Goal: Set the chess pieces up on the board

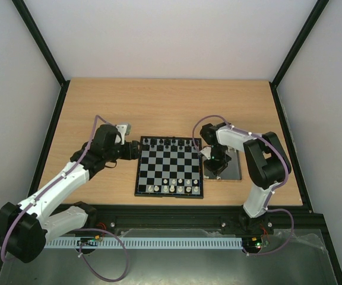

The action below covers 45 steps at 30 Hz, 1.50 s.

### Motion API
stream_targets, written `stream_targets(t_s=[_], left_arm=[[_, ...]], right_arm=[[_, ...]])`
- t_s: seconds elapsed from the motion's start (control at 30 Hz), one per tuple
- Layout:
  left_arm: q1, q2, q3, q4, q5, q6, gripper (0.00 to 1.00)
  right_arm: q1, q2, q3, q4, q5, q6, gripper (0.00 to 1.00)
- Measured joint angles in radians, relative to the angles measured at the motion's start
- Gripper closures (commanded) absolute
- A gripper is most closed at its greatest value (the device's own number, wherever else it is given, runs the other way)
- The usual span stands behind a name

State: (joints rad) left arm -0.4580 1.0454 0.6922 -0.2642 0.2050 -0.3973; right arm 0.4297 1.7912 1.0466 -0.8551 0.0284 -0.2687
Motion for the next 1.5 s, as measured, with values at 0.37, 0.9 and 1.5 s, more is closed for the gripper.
stream_targets(t_s=[0.37, 0.9, 1.5], left_arm=[[-0.002, -0.005, 0.000, -0.005, 0.000, 0.000, 0.27], [-0.008, 0.018, 0.000, -0.004, 0.002, -0.001, 0.27], [-0.022, 0.023, 0.000, -0.003, 0.004, -0.012, 0.26]], right_arm=[[0.001, 0.022, 0.048, 0.047, 0.033, -0.082, 0.89], [0.000, -0.071, -0.050, 0.248, 0.066, -0.131, 0.62], [-0.005, -0.122, -0.111, 0.263, 0.025, -0.054, 0.64]])
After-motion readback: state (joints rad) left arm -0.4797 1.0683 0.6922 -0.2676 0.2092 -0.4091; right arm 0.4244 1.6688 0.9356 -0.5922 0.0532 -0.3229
